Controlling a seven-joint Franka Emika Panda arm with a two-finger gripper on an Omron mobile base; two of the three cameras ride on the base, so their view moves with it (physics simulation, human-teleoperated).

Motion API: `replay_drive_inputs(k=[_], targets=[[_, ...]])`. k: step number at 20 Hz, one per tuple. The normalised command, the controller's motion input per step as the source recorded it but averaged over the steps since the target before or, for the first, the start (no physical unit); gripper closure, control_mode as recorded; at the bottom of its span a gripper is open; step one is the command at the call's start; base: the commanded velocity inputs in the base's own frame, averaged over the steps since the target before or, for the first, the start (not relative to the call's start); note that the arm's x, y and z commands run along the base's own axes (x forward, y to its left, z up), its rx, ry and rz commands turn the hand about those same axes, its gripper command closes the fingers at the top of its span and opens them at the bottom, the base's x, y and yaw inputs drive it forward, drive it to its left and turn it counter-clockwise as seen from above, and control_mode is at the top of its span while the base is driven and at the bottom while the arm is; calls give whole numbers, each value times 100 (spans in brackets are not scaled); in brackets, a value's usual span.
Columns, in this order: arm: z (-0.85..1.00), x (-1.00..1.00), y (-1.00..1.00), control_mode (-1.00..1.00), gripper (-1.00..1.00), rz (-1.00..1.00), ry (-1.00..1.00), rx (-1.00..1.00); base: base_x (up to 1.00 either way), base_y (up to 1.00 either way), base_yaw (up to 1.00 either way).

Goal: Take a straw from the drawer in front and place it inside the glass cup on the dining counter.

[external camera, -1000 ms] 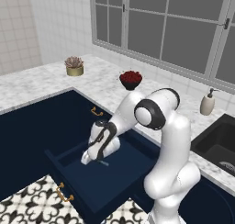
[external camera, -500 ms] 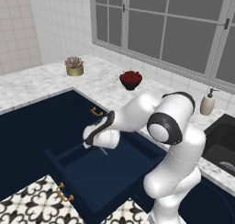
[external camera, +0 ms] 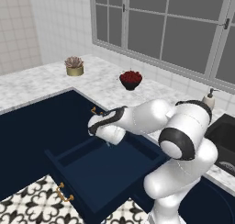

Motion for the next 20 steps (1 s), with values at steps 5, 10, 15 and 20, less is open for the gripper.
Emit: replay_drive_inputs(k=[5, 10, 15, 20], targets=[[100, 0, 0, -100, 100, -10, -1, 2, 0, 0, 0], [100, 1, -1, -100, 100, -4, -3, 0, 0, 0, 0], [100, 0, -14, -100, 100, -3, -1, 0, 0, 0, 0], [100, -2, -48, -100, 100, -9, 1, -11, 0, 0, 0]])
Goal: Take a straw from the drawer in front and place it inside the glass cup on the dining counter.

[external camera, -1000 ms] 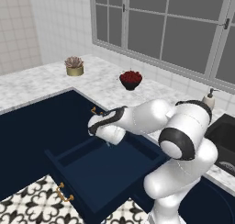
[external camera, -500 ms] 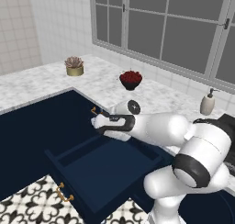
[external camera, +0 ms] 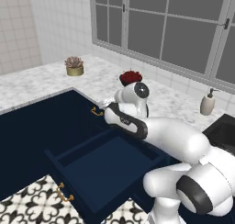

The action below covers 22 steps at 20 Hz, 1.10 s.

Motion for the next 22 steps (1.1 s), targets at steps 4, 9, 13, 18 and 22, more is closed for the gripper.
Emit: replay_drive_inputs(k=[4, 9, 13, 18, 22], targets=[[81, -19, -67, -100, 100, -14, 9, -11, 0, 0, 0], [24, -30, -62, -100, 100, -16, 23, 0, 0, 0, 0], [-3, -48, -49, -100, 100, -11, 24, 5, 0, 0, 0], [-13, -42, -19, 100, 100, -4, 17, 7, -20, -2, 0], [0, 0, 0, 100, 100, 0, 0, 0, -100, 4, -3]])
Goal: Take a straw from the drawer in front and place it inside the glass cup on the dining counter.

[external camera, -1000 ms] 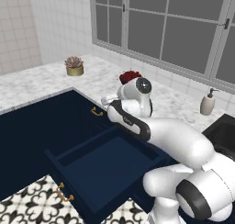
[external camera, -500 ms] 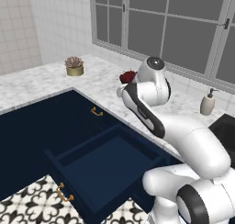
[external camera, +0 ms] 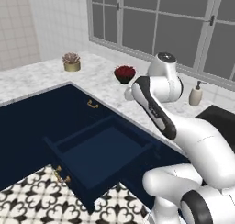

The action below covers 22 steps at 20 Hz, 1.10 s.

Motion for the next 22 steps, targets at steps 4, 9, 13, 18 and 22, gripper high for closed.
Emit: replay_drive_inputs(k=[4, 9, 13, 18, 22], targets=[[0, 0, 0, 100, 100, 0, 0, 0, -100, 64, 5], [0, 0, 0, 100, 100, 0, 0, 0, -77, 99, 41], [0, 0, 0, 100, 100, 0, 0, 0, -48, 100, 48], [0, 0, 0, 100, 100, 0, 0, 0, -12, 100, 35], [0, 0, 0, 100, 100, 0, 0, 0, 2, 100, 21]])
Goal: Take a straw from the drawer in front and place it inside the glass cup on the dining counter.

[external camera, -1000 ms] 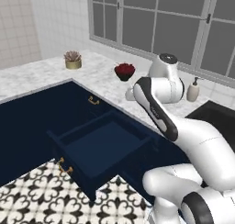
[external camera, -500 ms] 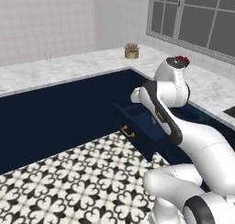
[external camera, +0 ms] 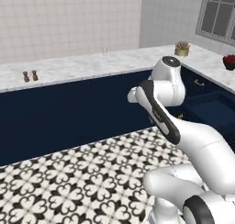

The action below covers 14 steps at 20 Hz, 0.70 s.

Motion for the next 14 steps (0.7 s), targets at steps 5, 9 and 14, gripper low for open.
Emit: replay_drive_inputs(k=[5, 9, 14], targets=[[0, 0, 0, 100, 100, 0, 0, 0, 28, 100, 14], [0, 0, 0, 100, 100, 0, 0, 0, 36, 100, 8], [0, 0, 0, 100, 100, 0, 0, 0, 30, 100, 5]])
